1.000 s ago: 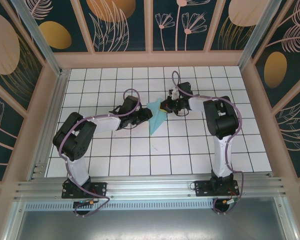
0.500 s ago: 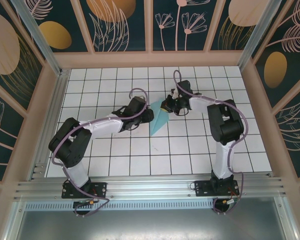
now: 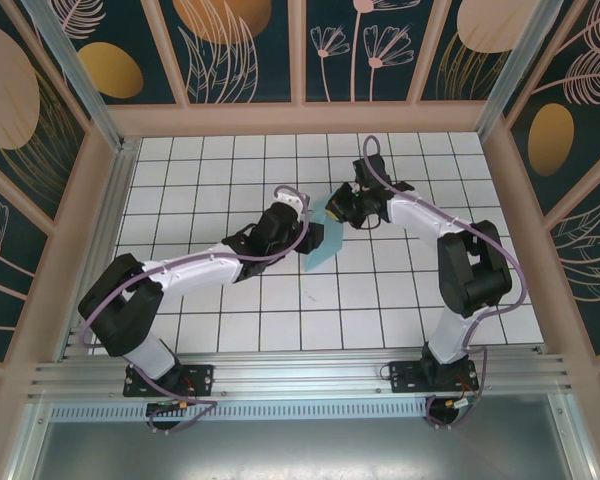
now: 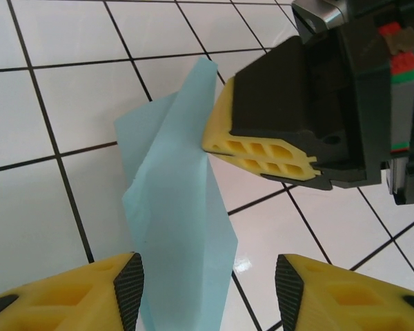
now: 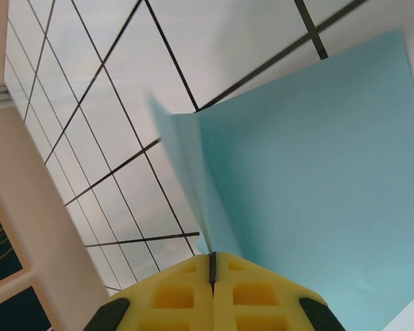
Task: Fold a paper plane with a square sheet of paper (pick it up from the middle)
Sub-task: Turn over the paper at the center of the table.
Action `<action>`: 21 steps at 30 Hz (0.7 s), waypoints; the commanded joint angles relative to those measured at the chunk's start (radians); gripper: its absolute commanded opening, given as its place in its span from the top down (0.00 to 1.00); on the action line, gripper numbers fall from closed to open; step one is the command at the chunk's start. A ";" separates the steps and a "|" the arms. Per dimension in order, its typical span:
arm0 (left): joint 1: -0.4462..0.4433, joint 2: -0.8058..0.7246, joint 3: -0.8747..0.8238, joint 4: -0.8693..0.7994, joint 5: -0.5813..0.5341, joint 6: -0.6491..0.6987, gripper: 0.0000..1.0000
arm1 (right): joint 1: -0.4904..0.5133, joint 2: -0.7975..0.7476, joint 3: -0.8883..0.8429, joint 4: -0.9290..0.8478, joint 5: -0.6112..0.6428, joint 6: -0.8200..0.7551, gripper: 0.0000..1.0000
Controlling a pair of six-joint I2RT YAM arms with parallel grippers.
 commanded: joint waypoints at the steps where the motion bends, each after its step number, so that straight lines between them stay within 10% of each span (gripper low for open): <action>1: -0.028 0.014 -0.016 0.061 -0.028 0.027 0.47 | 0.018 -0.038 0.012 -0.062 0.048 0.091 1.00; 21: -0.081 0.135 -0.005 -0.033 -0.245 0.323 0.41 | -0.013 0.012 0.025 -0.116 -0.097 0.232 1.00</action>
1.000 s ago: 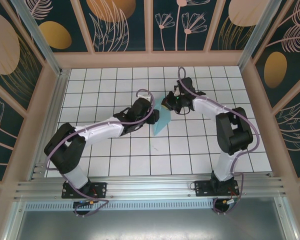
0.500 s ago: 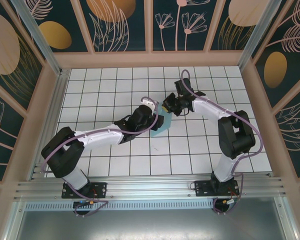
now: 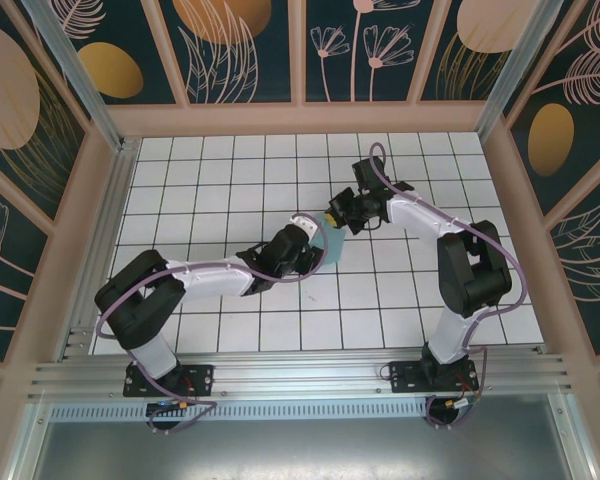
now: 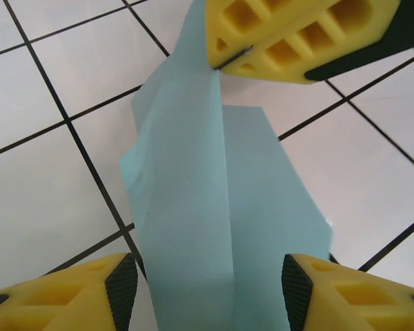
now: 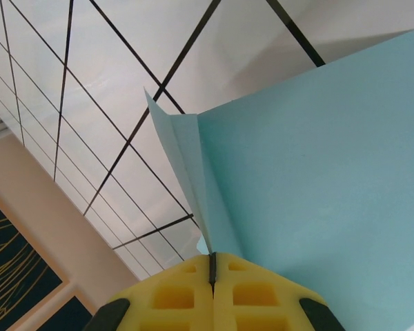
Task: Fold a paper plane with a square sheet of paper (pick it up from the middle)
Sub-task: Turn over the paper at the center of the table.
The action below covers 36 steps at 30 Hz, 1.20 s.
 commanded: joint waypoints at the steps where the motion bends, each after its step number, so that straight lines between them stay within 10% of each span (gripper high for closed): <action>1: -0.008 0.054 0.077 -0.109 -0.119 0.071 0.43 | -0.009 0.014 0.025 -0.049 -0.036 0.035 1.00; 21: -0.042 0.073 0.200 -0.243 -0.240 0.099 0.54 | -0.003 0.069 0.072 -0.112 -0.007 0.002 1.00; 36: -0.046 0.086 0.203 -0.252 -0.159 0.113 0.87 | 0.000 0.068 0.077 -0.101 -0.027 -0.010 1.00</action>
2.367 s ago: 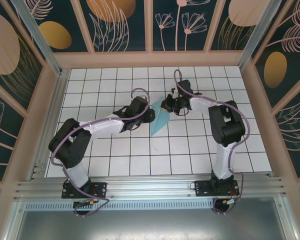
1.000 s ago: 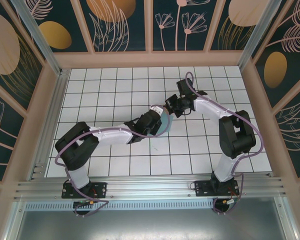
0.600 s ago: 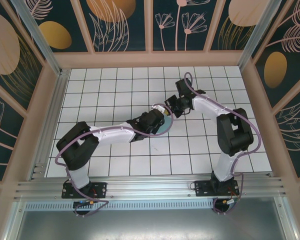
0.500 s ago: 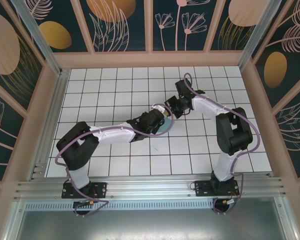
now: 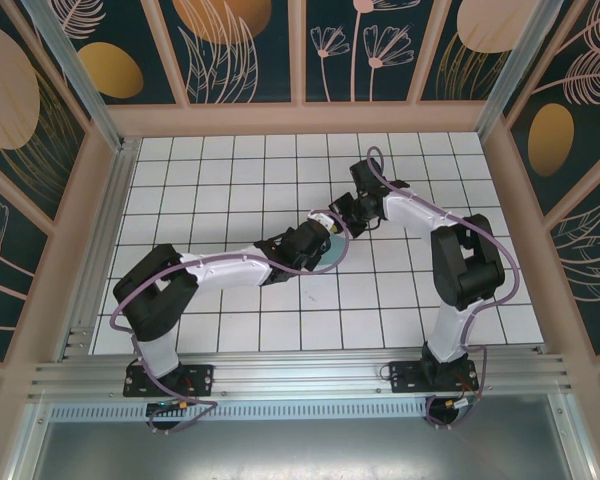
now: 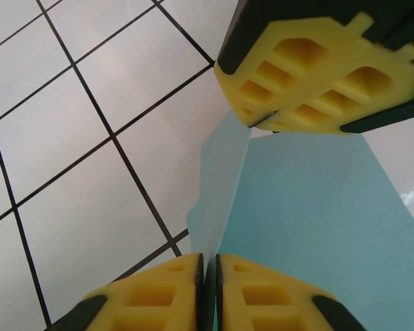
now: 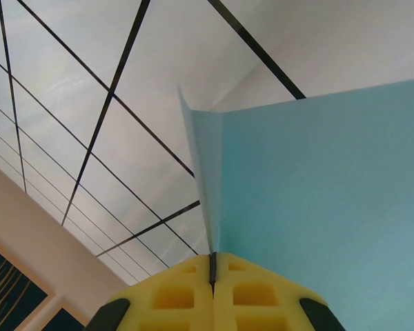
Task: Fold a paper plane with a square sheet of paper (pick it up from the middle)
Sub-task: Turn over the paper at the center of the table.
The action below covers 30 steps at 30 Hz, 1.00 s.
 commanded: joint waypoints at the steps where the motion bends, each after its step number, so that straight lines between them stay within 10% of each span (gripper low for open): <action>1: -0.006 -0.001 0.010 -0.020 0.010 0.002 0.87 | 0.002 0.008 0.042 -0.020 -0.023 -0.017 1.00; 11: -0.006 -0.008 -0.009 0.001 0.029 -0.018 1.00 | -0.014 -0.013 0.058 0.006 -0.046 -0.041 0.99; 19: -0.001 -0.072 -0.067 0.058 0.117 -0.095 1.00 | -0.096 -0.155 0.072 0.030 -0.017 -0.172 0.28; 30: 0.165 -0.223 -0.273 0.541 0.580 -0.707 1.00 | -0.226 -0.427 -0.155 0.090 0.155 -0.441 0.19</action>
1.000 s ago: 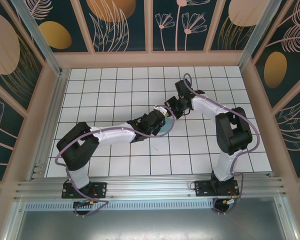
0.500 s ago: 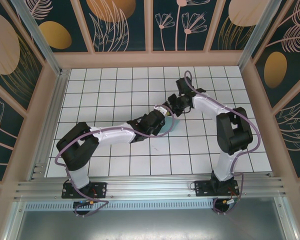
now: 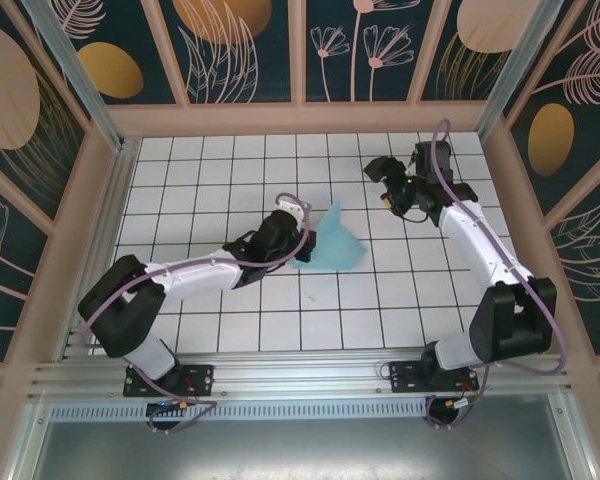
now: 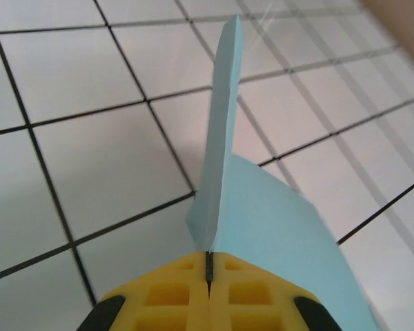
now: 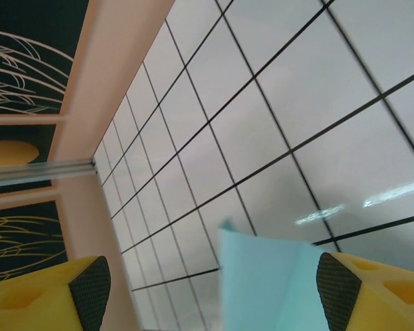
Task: Fold a paper plane with a square sheet of paper (pick it up from the middle)
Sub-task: Turn over the paper at the center of the table.
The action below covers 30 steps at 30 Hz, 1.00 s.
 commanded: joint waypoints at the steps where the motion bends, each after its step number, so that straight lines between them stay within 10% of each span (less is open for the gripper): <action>1: 0.054 -0.019 -0.099 0.329 0.208 -0.353 1.00 | 0.000 -0.023 -0.063 0.017 0.058 -0.139 0.19; 12: 0.132 0.235 -0.295 0.845 0.291 -0.933 1.00 | 0.004 -0.078 -0.191 0.118 -0.018 -0.230 0.24; 30: 0.173 0.202 -0.361 0.601 0.213 -0.941 0.79 | 0.225 0.321 -0.059 0.145 -0.090 -0.246 0.80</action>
